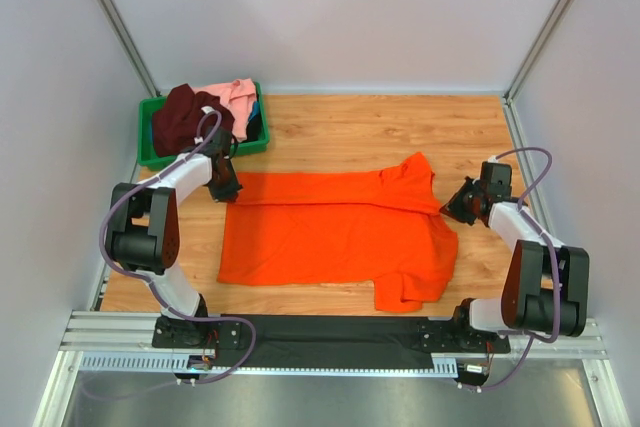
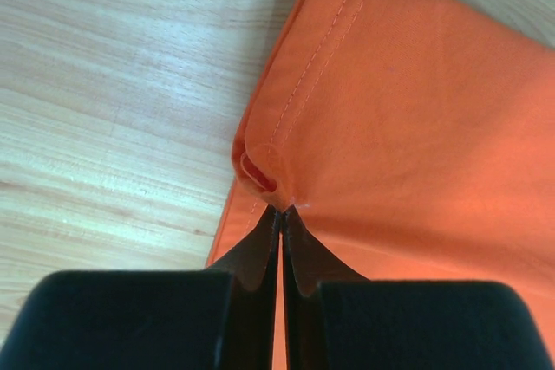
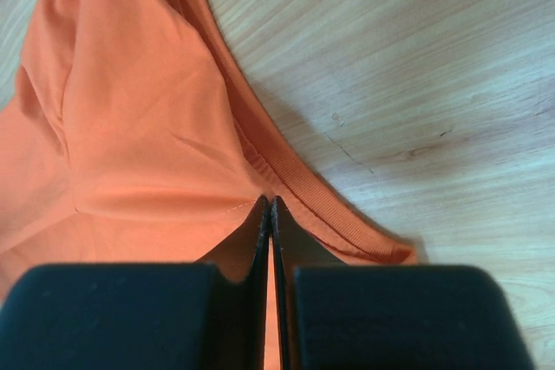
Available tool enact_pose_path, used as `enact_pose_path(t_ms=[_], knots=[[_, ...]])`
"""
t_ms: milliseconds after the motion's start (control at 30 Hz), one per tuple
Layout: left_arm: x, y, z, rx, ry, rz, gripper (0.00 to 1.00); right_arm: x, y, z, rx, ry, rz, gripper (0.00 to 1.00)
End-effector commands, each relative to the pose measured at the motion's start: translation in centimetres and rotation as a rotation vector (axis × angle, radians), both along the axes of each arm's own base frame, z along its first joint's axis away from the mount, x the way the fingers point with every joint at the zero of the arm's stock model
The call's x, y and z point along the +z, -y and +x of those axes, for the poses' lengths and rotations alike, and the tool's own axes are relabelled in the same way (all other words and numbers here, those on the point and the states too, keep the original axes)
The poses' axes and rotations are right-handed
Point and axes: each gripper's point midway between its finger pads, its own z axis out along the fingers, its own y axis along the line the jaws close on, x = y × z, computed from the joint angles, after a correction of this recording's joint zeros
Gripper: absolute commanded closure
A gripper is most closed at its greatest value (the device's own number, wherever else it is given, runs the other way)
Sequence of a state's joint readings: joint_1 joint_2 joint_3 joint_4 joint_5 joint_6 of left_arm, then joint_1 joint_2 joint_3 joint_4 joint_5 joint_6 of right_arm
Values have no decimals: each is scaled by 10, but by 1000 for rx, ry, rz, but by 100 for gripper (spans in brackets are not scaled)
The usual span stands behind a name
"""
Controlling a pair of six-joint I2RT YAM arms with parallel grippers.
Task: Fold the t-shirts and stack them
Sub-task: Fold the tshirt
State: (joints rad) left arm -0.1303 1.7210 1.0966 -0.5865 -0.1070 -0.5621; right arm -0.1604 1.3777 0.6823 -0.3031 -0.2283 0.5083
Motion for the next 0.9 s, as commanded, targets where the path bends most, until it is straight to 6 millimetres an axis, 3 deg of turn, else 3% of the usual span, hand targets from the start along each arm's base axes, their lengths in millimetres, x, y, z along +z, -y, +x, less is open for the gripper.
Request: enact_pose_path(t_ms=[0,167,233,367,567,767,800,867], knots=[[17,-7,3,18,15,32,95,8,5,1,-21,25,-19,100],[32,-5,2,46,39,11,69,9,5,-1,-22,21,-15,100],[38,-2,0,51,39,-6,65,9,5,-3,-25,17,-14,100],[46,3,3,51,71,-36,64,14,2,-5,-21,24,-5,100],[35,29,19,-41,109,-157,63,17,-2,-3,-9,27,22,100],[0,15,12,-4,-6,-77,64,33,-6,-4,-7,20,47,100],[-7,10,11,15,-26,-48,64,31,-7,-12,-8,-29,50,100],[-16,3,10,30,-51,-17,64,37,2,-11,-30,-71,11,100]])
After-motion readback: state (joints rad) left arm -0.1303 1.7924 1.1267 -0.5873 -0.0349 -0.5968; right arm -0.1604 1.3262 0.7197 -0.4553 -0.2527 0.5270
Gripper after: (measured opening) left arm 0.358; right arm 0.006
